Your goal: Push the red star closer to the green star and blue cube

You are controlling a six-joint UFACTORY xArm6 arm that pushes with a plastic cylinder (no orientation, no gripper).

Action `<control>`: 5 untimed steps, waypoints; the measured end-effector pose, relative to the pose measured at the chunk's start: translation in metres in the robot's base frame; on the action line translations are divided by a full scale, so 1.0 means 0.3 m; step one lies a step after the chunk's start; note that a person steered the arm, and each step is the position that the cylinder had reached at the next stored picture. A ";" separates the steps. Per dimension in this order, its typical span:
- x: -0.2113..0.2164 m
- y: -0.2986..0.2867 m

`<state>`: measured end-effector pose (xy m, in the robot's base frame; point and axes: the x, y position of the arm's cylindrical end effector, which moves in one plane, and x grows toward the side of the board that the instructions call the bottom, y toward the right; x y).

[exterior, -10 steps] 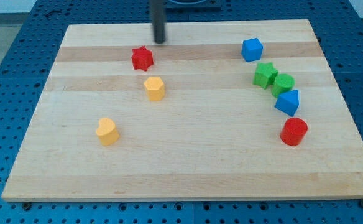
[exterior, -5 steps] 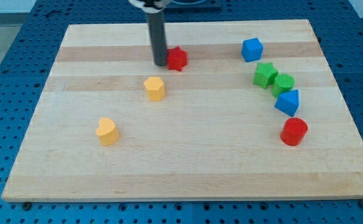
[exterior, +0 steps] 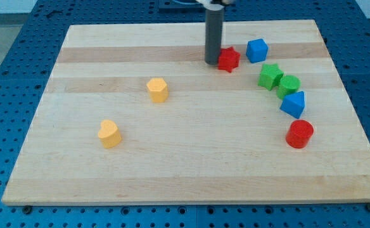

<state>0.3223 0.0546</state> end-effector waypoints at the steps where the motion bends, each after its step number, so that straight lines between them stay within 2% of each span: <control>1: 0.000 0.076; 4: 0.000 0.223; 5: 0.000 0.123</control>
<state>0.3223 0.0916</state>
